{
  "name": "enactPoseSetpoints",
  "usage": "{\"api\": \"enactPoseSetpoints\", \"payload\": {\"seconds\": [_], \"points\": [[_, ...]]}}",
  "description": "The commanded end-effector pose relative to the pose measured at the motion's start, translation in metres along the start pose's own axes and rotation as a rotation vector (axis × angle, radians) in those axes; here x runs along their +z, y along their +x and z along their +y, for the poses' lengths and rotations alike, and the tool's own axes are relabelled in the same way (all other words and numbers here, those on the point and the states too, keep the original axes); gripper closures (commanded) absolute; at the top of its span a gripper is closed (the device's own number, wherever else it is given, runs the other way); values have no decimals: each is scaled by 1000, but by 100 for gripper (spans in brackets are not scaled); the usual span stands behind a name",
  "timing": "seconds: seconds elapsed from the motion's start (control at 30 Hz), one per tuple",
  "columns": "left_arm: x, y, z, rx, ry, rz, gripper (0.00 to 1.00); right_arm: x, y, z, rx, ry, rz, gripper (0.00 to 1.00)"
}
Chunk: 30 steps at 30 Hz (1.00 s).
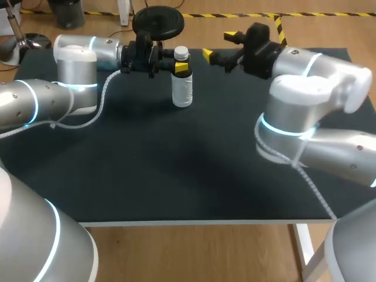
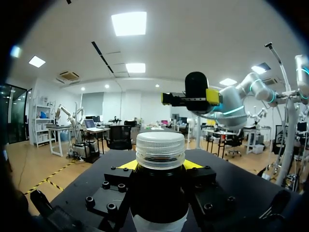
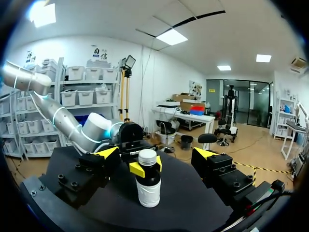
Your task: Unscrew the bottle cap
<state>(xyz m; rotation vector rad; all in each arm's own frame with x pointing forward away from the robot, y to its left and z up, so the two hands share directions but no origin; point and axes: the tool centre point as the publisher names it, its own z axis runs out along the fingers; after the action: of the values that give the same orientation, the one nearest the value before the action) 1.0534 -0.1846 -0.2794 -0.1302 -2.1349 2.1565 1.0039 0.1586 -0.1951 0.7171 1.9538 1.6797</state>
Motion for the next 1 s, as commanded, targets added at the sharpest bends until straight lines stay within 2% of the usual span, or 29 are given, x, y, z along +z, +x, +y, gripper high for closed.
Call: {"api": "enactPoseSetpoints", "payload": {"seconds": [0.03, 0.2, 0.37, 0.9, 1.0], "points": [[1, 0, 0, 0, -1, 0, 100, 19, 7, -4, 0, 22, -66, 0], [1, 0, 0, 0, -1, 0, 100, 37, 14, -10, 9, 47, -21, 0], [1, 0, 0, 0, -1, 0, 100, 42, 15, -12, 24, 51, 24, 0], [1, 0, 0, 0, -1, 0, 100, 42, 15, -12, 24, 51, 24, 0], [1, 0, 0, 0, -1, 0, 100, 51, 19, -15, 21, 19, 3, 0]]}}
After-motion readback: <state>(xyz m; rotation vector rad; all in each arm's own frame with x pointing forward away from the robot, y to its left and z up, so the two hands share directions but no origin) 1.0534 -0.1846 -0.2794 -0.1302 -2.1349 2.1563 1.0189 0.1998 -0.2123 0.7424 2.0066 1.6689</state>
